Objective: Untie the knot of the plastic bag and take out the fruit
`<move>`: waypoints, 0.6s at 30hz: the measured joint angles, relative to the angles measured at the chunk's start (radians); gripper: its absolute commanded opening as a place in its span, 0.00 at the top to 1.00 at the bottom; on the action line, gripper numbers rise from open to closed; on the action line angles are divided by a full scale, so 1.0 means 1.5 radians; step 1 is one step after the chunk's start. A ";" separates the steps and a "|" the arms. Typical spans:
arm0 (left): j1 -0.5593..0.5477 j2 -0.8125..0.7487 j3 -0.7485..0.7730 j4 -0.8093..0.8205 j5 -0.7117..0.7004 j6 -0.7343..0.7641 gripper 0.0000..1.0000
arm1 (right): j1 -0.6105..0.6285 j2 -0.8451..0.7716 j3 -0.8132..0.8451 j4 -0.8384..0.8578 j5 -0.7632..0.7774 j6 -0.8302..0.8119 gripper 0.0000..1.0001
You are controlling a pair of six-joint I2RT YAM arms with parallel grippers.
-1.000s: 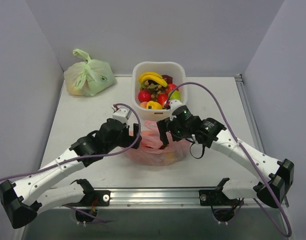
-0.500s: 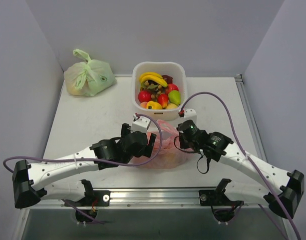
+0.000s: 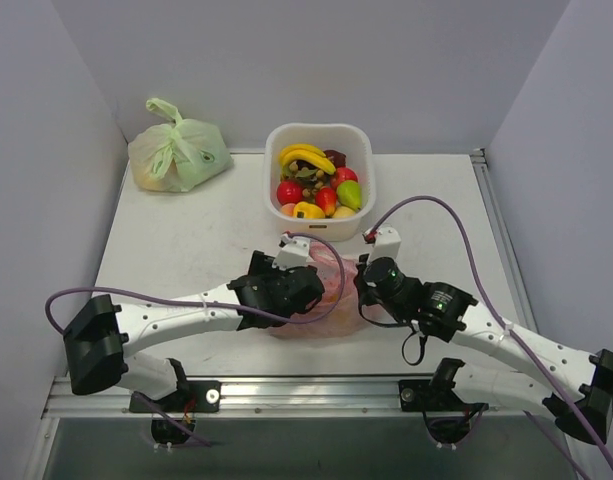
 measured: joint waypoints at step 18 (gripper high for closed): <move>0.413 -0.151 -0.010 0.115 0.183 0.030 0.77 | 0.003 -0.274 -0.134 0.053 0.182 0.122 1.00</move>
